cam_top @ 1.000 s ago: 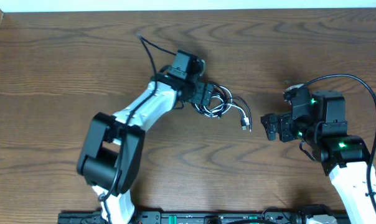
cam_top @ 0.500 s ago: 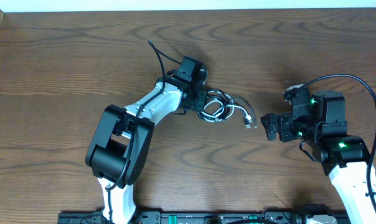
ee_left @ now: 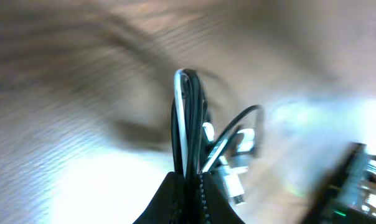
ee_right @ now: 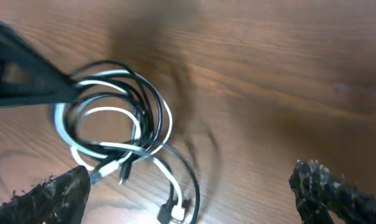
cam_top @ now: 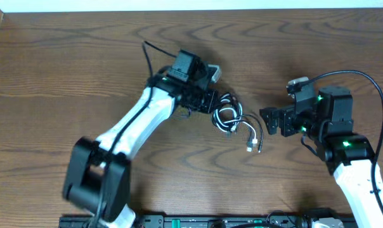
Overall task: Untangle cables
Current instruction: 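Grasp the cable bundle with the left gripper and lift it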
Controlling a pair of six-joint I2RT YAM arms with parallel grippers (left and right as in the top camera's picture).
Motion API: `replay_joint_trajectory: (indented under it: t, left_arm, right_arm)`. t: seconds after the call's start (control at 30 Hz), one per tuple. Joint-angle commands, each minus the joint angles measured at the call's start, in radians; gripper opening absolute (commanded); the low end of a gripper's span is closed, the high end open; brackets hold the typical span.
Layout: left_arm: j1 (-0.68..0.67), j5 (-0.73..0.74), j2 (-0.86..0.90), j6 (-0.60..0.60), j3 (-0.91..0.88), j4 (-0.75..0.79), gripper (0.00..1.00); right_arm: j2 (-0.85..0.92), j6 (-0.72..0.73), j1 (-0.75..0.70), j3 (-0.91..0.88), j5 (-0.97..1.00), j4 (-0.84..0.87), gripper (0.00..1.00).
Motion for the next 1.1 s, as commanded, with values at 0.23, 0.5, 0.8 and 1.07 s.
replay_joint_trajectory:
  t: [0.23,0.5,0.8,1.07]
  left_arm:
    - [-0.003,0.257,-0.071,-0.002,0.006,-0.009,0.07]
    - [-0.002,0.419,-0.071,-0.002,0.006,0.050,0.08]
    - [0.000,0.469,-0.071,-0.002,0.006,0.110,0.08]
    - [0.000,-0.079,-0.070,-0.002,0.005,-0.075,0.08]
  right_arm:
    - [0.163,0.052,-0.004,0.019,-0.165,0.112,0.99]
    - [0.323,0.050,-0.004,0.019,-0.394,0.183,0.99]
    - [0.408,0.048,-0.004,0.019,-0.496,0.274,0.01]
    - [0.410,0.142,-0.004,0.019,-0.214,0.182,0.01]
